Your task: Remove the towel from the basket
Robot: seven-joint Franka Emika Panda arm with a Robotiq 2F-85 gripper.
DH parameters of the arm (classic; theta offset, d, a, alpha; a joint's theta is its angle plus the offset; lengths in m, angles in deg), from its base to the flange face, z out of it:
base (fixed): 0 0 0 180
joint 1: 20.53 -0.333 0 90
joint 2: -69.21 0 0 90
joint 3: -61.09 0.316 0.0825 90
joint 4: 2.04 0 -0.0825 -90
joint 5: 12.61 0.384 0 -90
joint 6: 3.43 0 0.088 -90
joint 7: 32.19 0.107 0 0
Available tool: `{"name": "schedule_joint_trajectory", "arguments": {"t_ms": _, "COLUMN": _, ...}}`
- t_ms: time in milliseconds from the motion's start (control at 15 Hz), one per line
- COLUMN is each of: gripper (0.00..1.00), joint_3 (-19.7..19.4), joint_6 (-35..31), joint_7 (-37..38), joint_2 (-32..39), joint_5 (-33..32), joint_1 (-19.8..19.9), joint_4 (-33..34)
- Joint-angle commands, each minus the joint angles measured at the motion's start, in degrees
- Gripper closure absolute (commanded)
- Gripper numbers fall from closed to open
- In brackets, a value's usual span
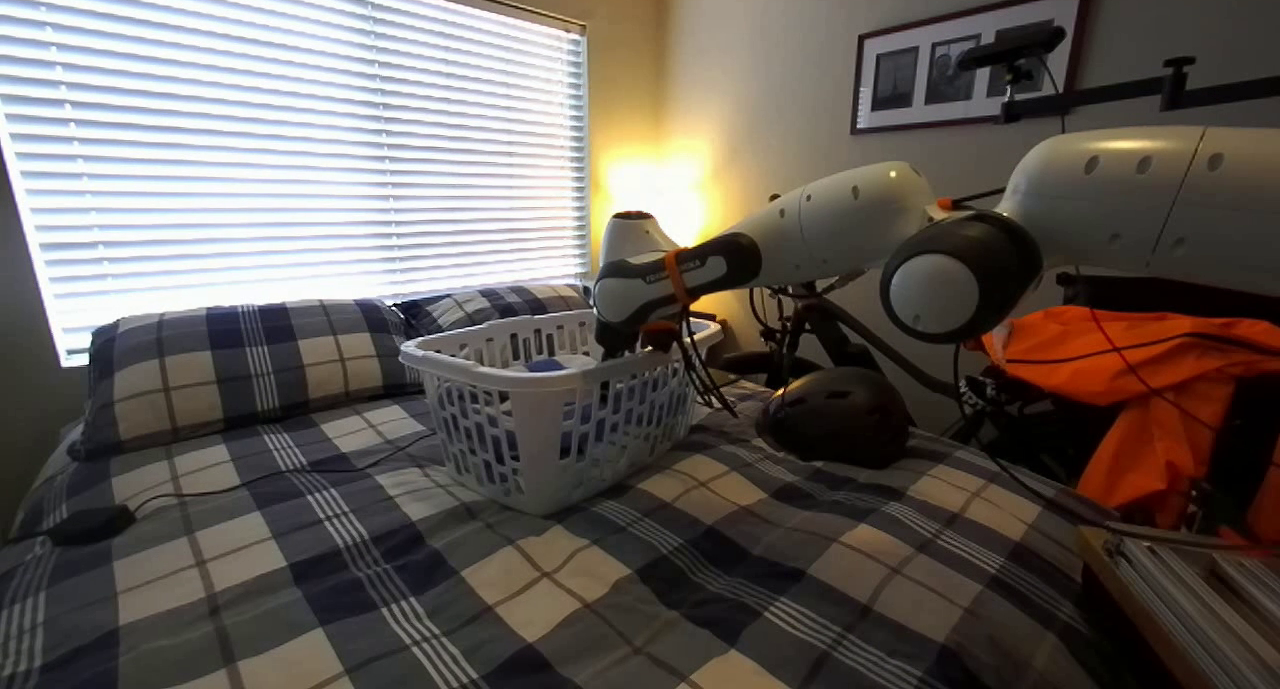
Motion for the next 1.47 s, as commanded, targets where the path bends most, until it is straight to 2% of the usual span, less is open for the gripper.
{"name": "schedule_joint_trajectory", "arguments": {"t_ms": 0, "gripper": 0.96, "joint_3": -0.5, "joint_6": -1.2, "joint_7": 0.1, "joint_2": 1.3, "joint_5": -1.0, "joint_1": -0.3, "joint_4": 0.9}}
{"name": "schedule_joint_trajectory", "arguments": {"t_ms": 133, "gripper": 0.98, "joint_3": -0.5, "joint_6": -0.1, "joint_7": 1.3, "joint_2": 0.3, "joint_5": -0.8, "joint_1": -0.8, "joint_4": 0.8}}
{"name": "schedule_joint_trajectory", "arguments": {"t_ms": 267, "gripper": 0.95, "joint_3": -0.6, "joint_6": 1.9, "joint_7": 4.2, "joint_2": -1.7, "joint_5": -0.5, "joint_1": -1.6, "joint_4": 0.0}}
{"name": "schedule_joint_trajectory", "arguments": {"t_ms": 867, "gripper": 0.96, "joint_3": -1.3, "joint_6": 21.4, "joint_7": 18.6, "joint_2": -12.3, "joint_5": -0.3, "joint_1": -5.3, "joint_4": -1.4}}
{"name": "schedule_joint_trajectory", "arguments": {"t_ms": 1067, "gripper": 0.97, "joint_3": -1.4, "joint_6": 27.9, "joint_7": 20.0, "joint_2": -15.7, "joint_5": -0.2, "joint_1": -5.3, "joint_4": -1.1}}
{"name": "schedule_joint_trajectory", "arguments": {"t_ms": 1400, "gripper": 0.97, "joint_3": -0.1, "joint_6": 39.0, "joint_7": 15.8, "joint_2": -21.7, "joint_5": 0.7, "joint_1": -4.5, "joint_4": -1.5}}
